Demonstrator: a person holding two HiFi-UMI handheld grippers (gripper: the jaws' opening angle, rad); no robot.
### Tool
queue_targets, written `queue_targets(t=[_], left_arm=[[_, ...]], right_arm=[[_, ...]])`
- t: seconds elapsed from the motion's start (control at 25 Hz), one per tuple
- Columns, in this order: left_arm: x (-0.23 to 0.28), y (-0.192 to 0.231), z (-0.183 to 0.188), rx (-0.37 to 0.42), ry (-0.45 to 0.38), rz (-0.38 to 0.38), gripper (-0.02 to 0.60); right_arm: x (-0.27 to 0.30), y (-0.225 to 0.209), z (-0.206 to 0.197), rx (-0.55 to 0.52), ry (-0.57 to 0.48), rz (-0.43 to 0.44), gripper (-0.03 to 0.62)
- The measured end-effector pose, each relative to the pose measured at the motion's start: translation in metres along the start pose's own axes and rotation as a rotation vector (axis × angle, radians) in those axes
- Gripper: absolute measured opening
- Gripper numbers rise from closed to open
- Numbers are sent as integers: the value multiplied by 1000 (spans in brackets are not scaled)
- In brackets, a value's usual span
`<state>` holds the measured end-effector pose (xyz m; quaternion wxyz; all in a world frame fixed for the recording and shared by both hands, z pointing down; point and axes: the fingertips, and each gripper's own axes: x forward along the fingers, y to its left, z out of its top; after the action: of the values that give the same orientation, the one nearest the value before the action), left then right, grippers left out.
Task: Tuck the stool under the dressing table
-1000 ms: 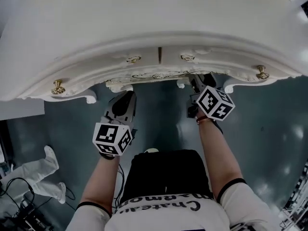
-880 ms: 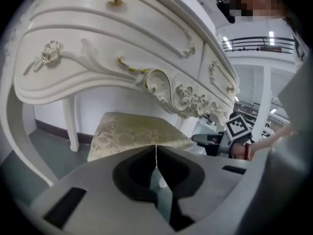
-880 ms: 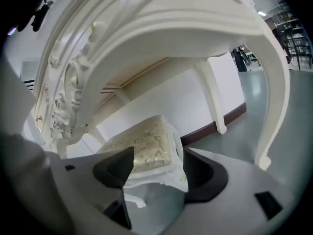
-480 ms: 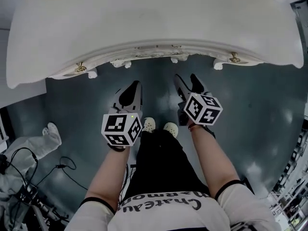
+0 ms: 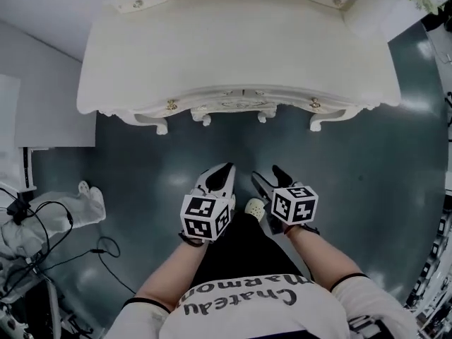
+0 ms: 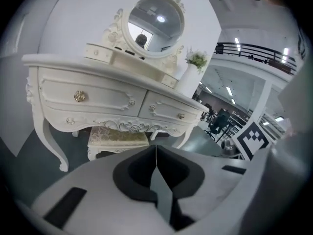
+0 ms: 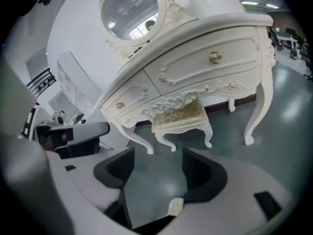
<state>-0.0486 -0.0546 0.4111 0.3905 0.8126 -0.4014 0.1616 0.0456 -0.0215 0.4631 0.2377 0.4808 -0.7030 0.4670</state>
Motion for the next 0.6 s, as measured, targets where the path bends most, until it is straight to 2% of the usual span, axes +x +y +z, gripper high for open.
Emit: queue_targets(t=[0.12,0.28,0.44,0.48,0.56,0.6], left_arm=[[-32,-14,24,10,-31,-7,26],[-71,-24,75,35,-95,-13,26],[-101,-32,133,57,-190,-31,28],[-107,-34,149,68,-219,-39,26],[-118,-38,182,93,-275,-58,26],[-123,-39,197,104,-301,-67,26]], right_arm=[[-29,33,20,-14,-32,30,325],[-62,84,76,12,-151,74,316],[-87,132,136,-86,-244,114,284],[-93,141,152,-111,-276,118,247],[-105,160,184,-144,-350,129,107],[-112,171,198,-155,-385,144,101]])
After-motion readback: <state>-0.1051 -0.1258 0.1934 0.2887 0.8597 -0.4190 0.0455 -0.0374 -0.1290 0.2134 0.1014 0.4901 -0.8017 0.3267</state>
